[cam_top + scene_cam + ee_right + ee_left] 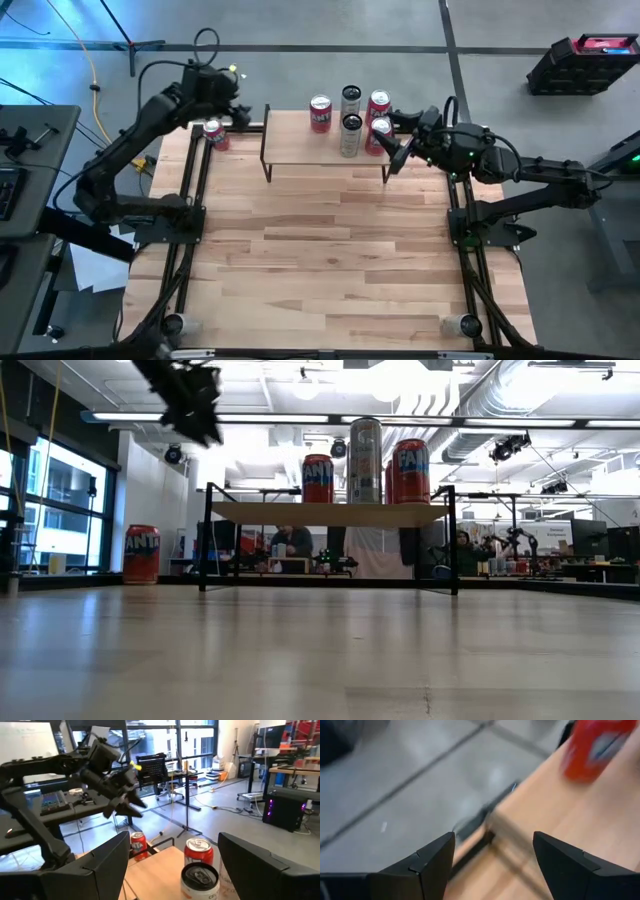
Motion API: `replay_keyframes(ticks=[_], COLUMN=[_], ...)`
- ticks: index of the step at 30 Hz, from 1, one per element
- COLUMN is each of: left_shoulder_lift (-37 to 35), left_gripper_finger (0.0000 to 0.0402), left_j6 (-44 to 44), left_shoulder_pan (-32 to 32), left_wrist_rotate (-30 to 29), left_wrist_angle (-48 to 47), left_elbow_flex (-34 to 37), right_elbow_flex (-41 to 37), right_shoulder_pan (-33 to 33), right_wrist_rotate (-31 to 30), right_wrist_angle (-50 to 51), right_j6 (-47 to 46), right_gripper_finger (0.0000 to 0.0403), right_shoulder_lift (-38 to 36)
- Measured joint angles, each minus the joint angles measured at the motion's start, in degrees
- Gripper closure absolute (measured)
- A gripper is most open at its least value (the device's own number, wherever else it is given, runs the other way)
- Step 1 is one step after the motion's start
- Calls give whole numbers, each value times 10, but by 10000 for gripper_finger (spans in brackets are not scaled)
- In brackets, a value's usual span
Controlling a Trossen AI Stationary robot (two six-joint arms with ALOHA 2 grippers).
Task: Place canned beverage on shelf
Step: Put the red soda can aligned with the other red soda can on the shelf
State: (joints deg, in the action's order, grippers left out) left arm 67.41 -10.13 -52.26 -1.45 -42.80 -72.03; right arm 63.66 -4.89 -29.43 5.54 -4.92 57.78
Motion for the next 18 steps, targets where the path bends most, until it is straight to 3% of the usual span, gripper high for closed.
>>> replay_keyframes(ticks=[8, 14, 18], left_shoulder_lift=[4, 43, 95], left_gripper_finger=[142, 134, 112], left_j6=[62, 114, 131], left_shoulder_pan=[-85, -86, -93], left_wrist_rotate=[-23, -18, -35], left_wrist_angle=[-148, -161, -176], left_elbow_flex=[0, -7, -7], right_elbow_flex=[0, 0, 0], right_shoulder_pan=[0, -4, -13], right_wrist_rotate=[-9, -153, -198], right_wrist_angle=[-4, -23, -21], right_j6=[-15, -54, -69], right_gripper_finger=[116, 116, 116], right_shoulder_lift=[23, 61, 77])
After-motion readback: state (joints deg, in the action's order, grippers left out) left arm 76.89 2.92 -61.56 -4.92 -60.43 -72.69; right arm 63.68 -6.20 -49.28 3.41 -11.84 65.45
